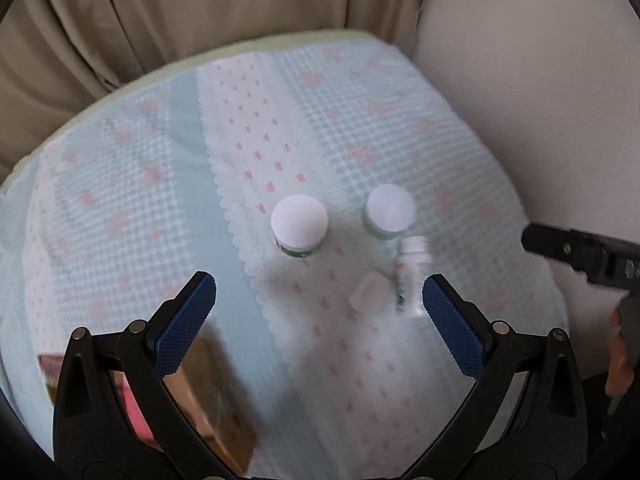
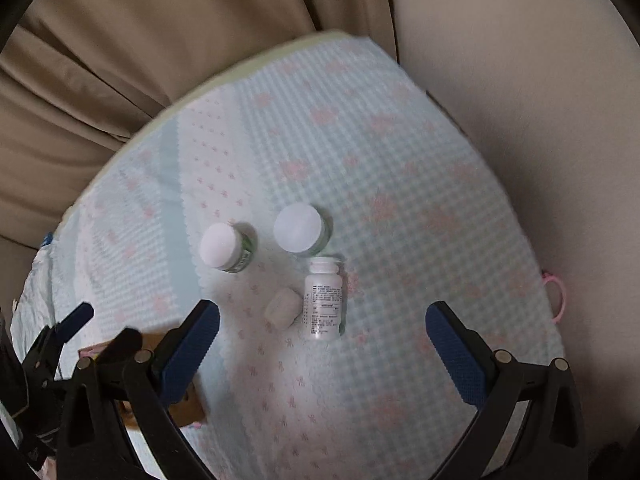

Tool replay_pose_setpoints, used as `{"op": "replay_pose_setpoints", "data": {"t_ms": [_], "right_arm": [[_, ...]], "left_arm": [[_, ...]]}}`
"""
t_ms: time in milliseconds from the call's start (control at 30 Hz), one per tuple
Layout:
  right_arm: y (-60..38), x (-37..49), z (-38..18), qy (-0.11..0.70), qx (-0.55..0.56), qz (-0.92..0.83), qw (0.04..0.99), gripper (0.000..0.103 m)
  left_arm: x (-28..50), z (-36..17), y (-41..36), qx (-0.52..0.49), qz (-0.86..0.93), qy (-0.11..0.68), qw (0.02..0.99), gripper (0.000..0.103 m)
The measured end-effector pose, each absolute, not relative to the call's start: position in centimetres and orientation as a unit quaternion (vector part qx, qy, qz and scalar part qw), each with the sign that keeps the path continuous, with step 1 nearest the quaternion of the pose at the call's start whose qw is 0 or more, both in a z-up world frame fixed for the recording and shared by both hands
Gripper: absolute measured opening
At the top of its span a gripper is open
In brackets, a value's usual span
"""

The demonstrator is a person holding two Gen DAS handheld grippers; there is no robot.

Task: Organize rigid objects
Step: 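Move both tools back toward the white jars and bottle, then grasp the white-lidded green jar with the left tool while the right tool grasps the white pill bottle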

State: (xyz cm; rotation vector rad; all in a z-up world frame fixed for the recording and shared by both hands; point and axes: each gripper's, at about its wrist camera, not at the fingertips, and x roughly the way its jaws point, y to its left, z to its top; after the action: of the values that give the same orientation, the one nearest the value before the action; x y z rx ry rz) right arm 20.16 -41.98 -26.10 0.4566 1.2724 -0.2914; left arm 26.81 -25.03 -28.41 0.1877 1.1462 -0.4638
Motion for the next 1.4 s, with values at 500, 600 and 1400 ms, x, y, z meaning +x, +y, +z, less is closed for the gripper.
{"op": "replay_pose_setpoints", "data": {"t_ms": [500, 600, 1400], "right_arm": [[-41.7, 24.0, -41.8, 0.682, 0.252, -0.169, 0.666, 0.082], [-41.5, 24.1, -43.6, 0.693, 0.252, -0.170, 0.654, 0.075], [-41.4, 25.1, -44.7, 0.699, 0.240, -0.151, 0.656, 0.046]], "left_arm": [[36.5, -45.1, -29.2, 0.137, -0.212, 0.632, 0.732, 0.103], [37.3, -46.7, -29.7, 0.143, -0.212, 0.636, 0.728, 0.103], [37.9, -48.1, -31.2, 0.185, -0.230, 0.616, 0.730, 0.068]]}}
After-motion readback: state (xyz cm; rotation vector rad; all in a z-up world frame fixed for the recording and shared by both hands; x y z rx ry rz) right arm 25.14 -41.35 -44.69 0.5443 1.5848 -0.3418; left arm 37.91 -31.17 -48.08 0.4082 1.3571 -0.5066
